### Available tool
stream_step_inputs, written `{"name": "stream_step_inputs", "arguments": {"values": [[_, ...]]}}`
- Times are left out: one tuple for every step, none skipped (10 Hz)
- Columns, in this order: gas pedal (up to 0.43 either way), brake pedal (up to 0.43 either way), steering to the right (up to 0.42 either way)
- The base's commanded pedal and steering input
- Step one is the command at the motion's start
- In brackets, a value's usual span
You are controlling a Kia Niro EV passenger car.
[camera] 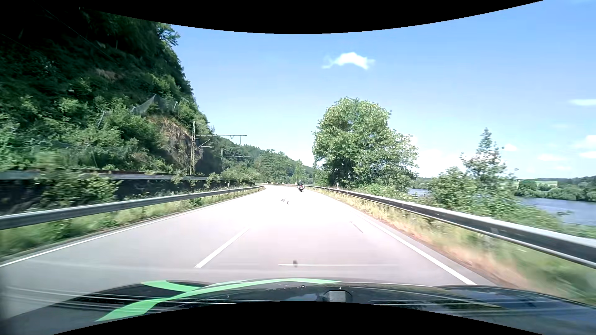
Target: Follow the waypoints while adhering to traffic rules and regulations
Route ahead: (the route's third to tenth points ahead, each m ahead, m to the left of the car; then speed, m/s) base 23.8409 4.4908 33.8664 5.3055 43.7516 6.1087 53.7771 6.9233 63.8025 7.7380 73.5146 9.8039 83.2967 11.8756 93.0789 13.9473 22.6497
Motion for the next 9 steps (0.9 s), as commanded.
{"name": "stream_step_inputs", "arguments": {"values": [[0.138,0.000,-0.014],[0.138,0.000,-0.016],[0.138,0.000,-0.016],[0.150,0.000,-0.017],[0.150,0.000,-0.017],[0.150,0.000,-0.017],[0.157,0.000,-0.017],[0.169,0.000,-0.017],[0.169,0.000,-0.018]]}}
